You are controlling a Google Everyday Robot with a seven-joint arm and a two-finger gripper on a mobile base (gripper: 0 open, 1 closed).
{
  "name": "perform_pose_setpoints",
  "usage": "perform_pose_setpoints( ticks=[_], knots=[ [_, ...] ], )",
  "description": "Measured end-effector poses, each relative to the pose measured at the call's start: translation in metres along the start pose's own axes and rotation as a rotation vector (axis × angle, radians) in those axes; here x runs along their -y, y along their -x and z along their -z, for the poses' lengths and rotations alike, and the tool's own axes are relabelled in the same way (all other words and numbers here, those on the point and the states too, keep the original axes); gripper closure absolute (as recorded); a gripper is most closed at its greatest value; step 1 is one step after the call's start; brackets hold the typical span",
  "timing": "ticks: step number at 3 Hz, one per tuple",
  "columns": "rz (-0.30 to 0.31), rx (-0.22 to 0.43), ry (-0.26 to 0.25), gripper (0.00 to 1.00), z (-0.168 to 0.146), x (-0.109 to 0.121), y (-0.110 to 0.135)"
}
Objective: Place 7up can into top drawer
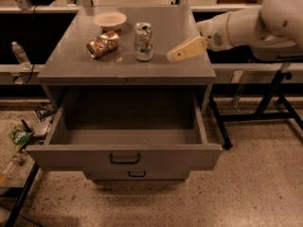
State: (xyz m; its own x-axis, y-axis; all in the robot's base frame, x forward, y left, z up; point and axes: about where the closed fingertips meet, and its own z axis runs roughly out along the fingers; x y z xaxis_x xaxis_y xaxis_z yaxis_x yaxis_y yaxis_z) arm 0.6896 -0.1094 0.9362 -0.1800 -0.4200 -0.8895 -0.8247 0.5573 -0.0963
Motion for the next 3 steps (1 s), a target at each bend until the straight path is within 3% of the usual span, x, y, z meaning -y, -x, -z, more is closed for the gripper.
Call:
perform_pose_setpoints(
  ticks=[1, 2, 3],
  knots=[
    [-0.087, 0.08, -0.035, 0.0, -0.051, 0.022, -0.01],
    [-0.11, 0.137, -0.093, 0.0, -0.082, 0.047, -0.012],
    [-0.105, 0.177, -0.108, 0.0, -0.108, 0.059, -0.005]
  ],
)
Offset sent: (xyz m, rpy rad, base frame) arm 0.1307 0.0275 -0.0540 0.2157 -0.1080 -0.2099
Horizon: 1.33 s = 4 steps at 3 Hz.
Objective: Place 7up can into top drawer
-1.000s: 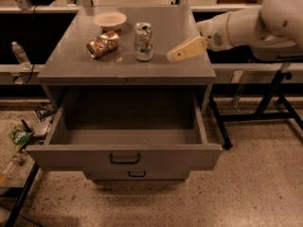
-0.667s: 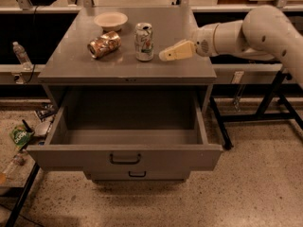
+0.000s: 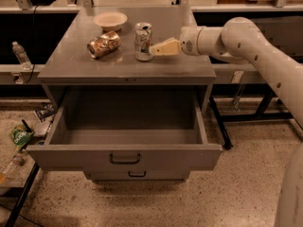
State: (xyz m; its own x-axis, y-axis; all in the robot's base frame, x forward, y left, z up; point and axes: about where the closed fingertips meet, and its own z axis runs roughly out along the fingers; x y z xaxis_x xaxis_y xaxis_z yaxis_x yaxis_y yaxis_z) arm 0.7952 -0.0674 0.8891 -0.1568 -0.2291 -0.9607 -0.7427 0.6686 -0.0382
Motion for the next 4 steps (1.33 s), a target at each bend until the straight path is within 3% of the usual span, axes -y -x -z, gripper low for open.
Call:
perform_pose_setpoints(
  ticks=[2, 3, 4],
  knots=[
    [0.035, 0.053, 0.119, 0.04, -0.056, -0.035, 0.018],
    [0.053, 0.062, 0.147, 0.26, -0.069, -0.044, 0.023],
    [0.033, 0.046, 0.141, 0.5, -0.069, -0.043, 0.012]
  ],
)
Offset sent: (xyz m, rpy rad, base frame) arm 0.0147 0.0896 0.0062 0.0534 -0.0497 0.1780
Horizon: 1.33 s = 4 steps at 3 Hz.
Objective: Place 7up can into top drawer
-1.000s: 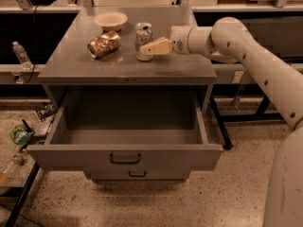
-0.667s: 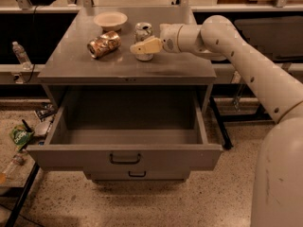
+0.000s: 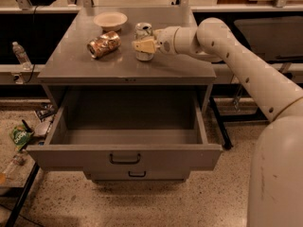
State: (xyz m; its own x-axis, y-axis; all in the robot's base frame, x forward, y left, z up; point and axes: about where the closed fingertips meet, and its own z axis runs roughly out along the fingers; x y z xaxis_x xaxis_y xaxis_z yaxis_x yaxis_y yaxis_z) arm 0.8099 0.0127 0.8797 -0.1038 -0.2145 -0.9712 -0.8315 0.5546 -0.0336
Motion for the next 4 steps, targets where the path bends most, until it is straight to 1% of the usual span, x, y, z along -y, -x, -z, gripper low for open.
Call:
perform_pose_setpoints(
  ticks=[1, 2, 3, 4],
  knots=[
    [-0.03, -0.018, 0.034, 0.73, 0.027, -0.017, -0.001],
    [-0.049, -0.047, 0.066, 0.96, 0.067, -0.047, 0.008],
    [-0.053, -0.049, 0.086, 1.0, 0.103, -0.078, 0.007],
    [-0.028, -0.04, 0.113, 1.0, 0.127, -0.108, -0.005]
  ],
)
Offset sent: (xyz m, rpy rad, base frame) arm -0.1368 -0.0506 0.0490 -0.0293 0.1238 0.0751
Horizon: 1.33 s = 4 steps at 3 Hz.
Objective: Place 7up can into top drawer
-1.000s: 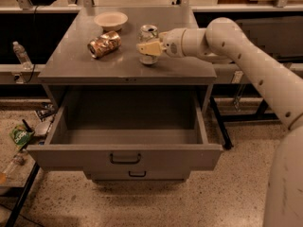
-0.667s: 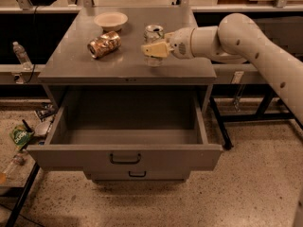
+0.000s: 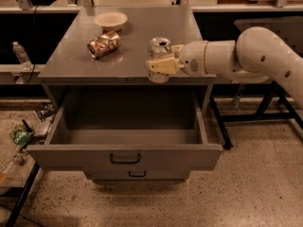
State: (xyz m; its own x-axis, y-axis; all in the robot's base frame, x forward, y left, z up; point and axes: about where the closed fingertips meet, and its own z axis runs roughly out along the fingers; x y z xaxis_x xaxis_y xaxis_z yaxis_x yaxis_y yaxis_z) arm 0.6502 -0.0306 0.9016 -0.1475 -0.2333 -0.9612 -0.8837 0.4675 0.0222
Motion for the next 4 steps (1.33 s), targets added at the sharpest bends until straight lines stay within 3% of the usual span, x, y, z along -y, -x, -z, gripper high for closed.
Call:
perform_pose_setpoints(
  ticks=[1, 2, 3, 4],
  knots=[
    [0.058, -0.004, -0.003, 1.0, 0.003, -0.028, -0.028],
    [0.089, -0.046, 0.003, 1.0, -0.007, -0.051, -0.072],
    [0.087, -0.054, 0.011, 1.0, -0.01, -0.055, -0.079],
    [0.037, -0.047, 0.034, 1.0, -0.023, -0.061, -0.108]
  ],
)
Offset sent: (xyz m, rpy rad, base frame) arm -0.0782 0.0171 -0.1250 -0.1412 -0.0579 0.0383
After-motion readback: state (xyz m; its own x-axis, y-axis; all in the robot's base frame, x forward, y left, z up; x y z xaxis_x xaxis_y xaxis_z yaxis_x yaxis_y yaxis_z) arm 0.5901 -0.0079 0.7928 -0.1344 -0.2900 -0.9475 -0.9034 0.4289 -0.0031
